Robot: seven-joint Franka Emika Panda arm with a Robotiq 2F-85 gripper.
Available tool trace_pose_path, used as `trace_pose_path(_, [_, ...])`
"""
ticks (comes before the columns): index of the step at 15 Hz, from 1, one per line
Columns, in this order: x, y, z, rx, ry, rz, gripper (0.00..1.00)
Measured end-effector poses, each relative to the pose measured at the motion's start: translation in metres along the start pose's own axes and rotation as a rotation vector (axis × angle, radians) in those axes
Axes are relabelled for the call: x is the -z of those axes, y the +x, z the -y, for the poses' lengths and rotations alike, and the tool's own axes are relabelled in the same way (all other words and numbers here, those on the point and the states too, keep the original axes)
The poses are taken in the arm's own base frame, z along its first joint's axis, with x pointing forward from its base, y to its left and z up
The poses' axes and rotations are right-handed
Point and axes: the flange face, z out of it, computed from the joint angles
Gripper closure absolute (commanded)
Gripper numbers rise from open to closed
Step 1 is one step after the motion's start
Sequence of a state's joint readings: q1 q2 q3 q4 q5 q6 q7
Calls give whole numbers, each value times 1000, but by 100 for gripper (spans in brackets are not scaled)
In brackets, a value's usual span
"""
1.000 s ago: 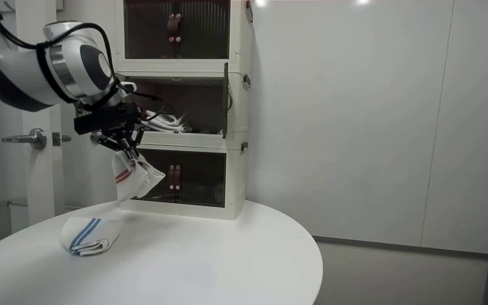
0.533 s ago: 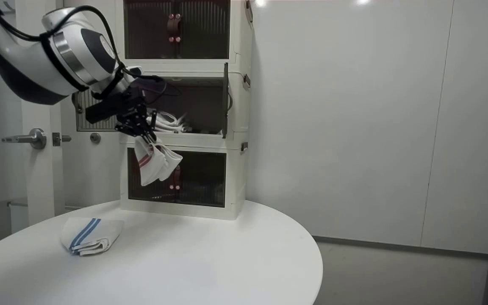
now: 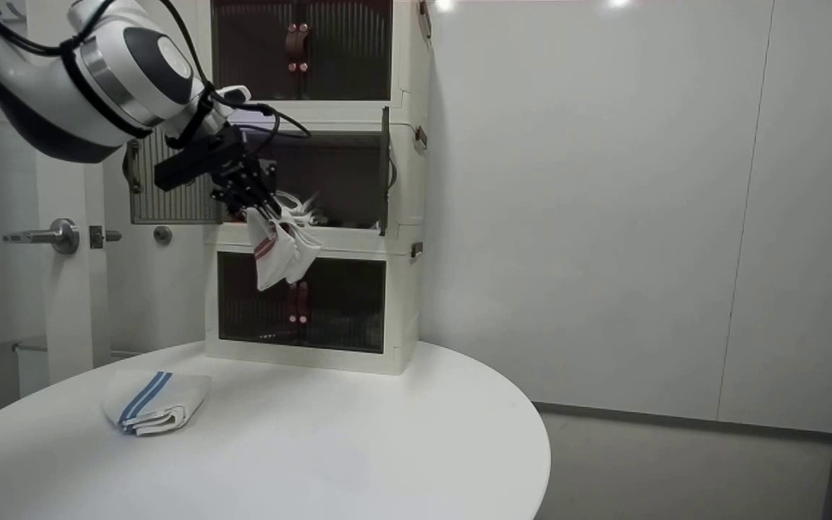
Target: Put the towel in the middle cabinet
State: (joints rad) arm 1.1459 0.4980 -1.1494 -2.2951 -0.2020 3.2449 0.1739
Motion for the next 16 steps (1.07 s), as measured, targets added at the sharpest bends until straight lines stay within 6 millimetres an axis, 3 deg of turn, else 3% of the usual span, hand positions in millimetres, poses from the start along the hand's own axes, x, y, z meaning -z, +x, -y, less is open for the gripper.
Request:
trace_pose_path(8, [28,22,-45,-113,-74,-66,92])
trace_pose_path(16, [45,41,-61,-179,-95,-138,93])
